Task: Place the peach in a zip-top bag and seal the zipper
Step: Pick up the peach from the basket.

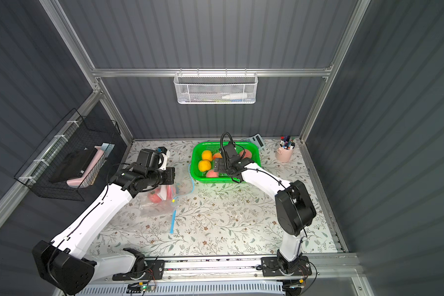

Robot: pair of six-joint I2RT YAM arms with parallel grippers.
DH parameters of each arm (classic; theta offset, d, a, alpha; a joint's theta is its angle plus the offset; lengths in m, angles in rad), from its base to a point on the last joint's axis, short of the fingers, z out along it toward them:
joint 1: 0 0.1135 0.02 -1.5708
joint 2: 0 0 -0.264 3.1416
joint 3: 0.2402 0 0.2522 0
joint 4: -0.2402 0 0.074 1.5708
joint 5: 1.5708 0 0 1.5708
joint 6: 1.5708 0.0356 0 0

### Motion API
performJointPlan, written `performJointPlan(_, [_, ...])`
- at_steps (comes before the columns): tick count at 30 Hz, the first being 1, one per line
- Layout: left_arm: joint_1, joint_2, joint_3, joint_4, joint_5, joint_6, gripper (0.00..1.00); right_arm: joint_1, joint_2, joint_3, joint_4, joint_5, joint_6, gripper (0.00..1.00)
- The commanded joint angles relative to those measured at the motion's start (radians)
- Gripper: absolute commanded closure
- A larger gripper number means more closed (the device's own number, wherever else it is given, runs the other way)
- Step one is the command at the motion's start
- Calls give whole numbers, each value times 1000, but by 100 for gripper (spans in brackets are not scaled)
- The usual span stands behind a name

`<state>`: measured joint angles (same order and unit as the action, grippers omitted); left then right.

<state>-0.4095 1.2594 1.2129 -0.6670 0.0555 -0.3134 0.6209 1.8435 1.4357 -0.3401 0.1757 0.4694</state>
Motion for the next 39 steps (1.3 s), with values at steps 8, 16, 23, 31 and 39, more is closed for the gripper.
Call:
performJointPlan(8, [6, 26, -40, 142, 39, 48, 100, -36, 289, 307, -252, -46, -47, 13])
performJointPlan(16, [6, 38, -39, 151, 27, 35, 100, -39, 360, 362, -287, -17, -85, 15])
performJointPlan(23, [6, 38, -24, 155, 22, 25, 100, -49, 395, 405, -280, -35, -90, 19])
performJointPlan(31, [6, 47, -1, 135, 14, 38, 100, -60, 420, 425, -267, -46, -64, 21])
performJointPlan(39, [7, 43, 9, 125, 11, 28, 100, -62, 333, 392, -239, -26, -51, 35])
